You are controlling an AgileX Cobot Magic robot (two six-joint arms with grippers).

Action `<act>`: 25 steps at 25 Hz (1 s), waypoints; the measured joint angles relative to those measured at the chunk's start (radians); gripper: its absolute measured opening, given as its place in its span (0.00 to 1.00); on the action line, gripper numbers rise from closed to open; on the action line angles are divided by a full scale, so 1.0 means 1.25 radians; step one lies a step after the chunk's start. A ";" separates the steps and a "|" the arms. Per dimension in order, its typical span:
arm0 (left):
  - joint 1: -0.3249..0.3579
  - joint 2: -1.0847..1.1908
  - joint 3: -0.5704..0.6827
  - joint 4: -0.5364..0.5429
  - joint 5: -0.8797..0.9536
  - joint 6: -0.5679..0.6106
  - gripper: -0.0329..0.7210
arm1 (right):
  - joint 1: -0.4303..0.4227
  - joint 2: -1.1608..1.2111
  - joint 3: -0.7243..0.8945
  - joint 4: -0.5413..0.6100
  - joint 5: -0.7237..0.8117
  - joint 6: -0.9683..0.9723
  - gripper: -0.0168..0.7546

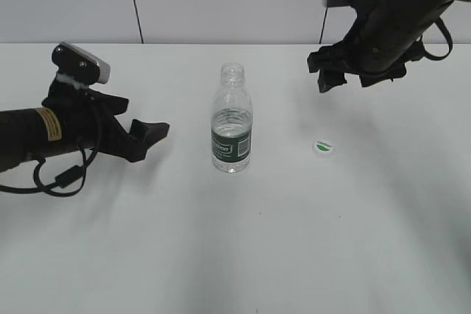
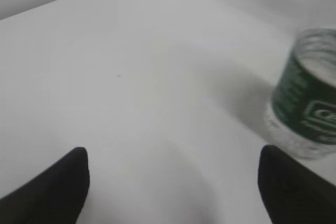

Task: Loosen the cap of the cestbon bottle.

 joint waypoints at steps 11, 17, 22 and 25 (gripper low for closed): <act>0.001 -0.124 -0.272 -0.106 0.791 -0.003 0.81 | 0.000 -0.028 -0.140 -0.142 0.135 -0.001 0.74; 0.006 -0.129 -0.503 -0.246 1.190 0.114 0.78 | -0.006 -0.030 -0.255 -0.160 0.326 -0.015 0.74; 0.020 -0.130 -0.653 -0.319 1.370 0.196 0.78 | -0.063 -0.034 -0.338 -0.128 0.443 -0.045 0.74; 0.047 -0.130 -0.712 -0.389 1.466 0.261 0.78 | -0.125 -0.036 -0.368 -0.037 0.472 -0.098 0.74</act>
